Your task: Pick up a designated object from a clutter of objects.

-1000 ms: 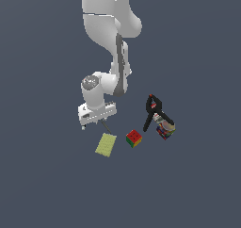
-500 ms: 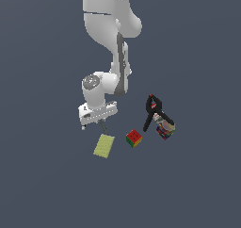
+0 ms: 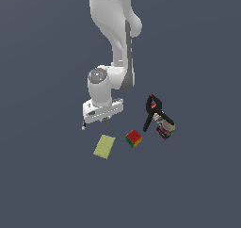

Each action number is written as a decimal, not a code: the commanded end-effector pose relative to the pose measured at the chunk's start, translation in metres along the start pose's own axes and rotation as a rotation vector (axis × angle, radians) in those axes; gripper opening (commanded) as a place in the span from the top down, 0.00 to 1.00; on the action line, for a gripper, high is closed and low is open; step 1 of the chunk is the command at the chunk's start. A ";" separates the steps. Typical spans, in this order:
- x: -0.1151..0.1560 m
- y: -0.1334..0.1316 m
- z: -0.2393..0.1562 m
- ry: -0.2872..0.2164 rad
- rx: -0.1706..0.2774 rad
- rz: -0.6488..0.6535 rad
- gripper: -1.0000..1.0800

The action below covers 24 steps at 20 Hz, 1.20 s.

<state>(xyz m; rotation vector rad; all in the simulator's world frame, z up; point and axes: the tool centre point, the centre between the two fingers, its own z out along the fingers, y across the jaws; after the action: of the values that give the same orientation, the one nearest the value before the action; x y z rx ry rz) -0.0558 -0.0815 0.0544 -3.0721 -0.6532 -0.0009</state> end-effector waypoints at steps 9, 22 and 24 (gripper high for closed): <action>0.058 -0.047 -0.087 -0.001 -0.003 0.001 1.00; 0.138 -0.110 -0.204 -0.001 -0.003 0.002 1.00; 0.149 -0.119 -0.220 -0.001 -0.003 0.002 1.00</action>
<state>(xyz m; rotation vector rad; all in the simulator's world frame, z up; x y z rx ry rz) 0.0271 0.0777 0.2617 -3.0757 -0.6521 -0.0011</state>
